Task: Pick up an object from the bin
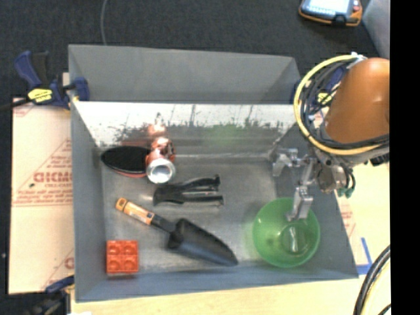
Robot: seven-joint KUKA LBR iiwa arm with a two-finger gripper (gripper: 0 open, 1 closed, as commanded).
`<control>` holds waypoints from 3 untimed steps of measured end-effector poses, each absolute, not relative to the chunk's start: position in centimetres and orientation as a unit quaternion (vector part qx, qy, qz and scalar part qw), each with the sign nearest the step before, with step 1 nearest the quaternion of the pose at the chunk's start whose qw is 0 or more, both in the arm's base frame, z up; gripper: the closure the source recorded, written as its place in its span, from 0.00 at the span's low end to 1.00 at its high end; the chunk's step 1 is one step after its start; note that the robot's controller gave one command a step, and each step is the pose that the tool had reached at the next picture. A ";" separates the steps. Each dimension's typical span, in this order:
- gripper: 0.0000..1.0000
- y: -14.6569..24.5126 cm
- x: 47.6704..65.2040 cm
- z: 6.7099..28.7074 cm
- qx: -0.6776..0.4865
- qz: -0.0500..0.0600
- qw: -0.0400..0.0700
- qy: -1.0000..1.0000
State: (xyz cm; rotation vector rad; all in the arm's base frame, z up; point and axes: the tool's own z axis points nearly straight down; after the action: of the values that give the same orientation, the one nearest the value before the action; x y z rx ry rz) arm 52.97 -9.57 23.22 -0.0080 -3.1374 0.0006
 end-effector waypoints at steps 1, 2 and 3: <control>0.00 -9.5 53.1 23.7 0.000 0.001 -0.002 -1.000; 0.00 -16.1 55.9 6.9 0.070 0.001 0.000 -0.998; 0.00 -14.9 55.8 7.1 0.086 0.002 -0.008 -0.996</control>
Offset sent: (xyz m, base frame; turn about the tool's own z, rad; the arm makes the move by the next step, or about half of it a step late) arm 0.0299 -0.0644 -0.1622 -0.1468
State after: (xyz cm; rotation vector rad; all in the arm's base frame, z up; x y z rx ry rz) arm 55.80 -14.92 7.09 0.2709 -3.1458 0.0078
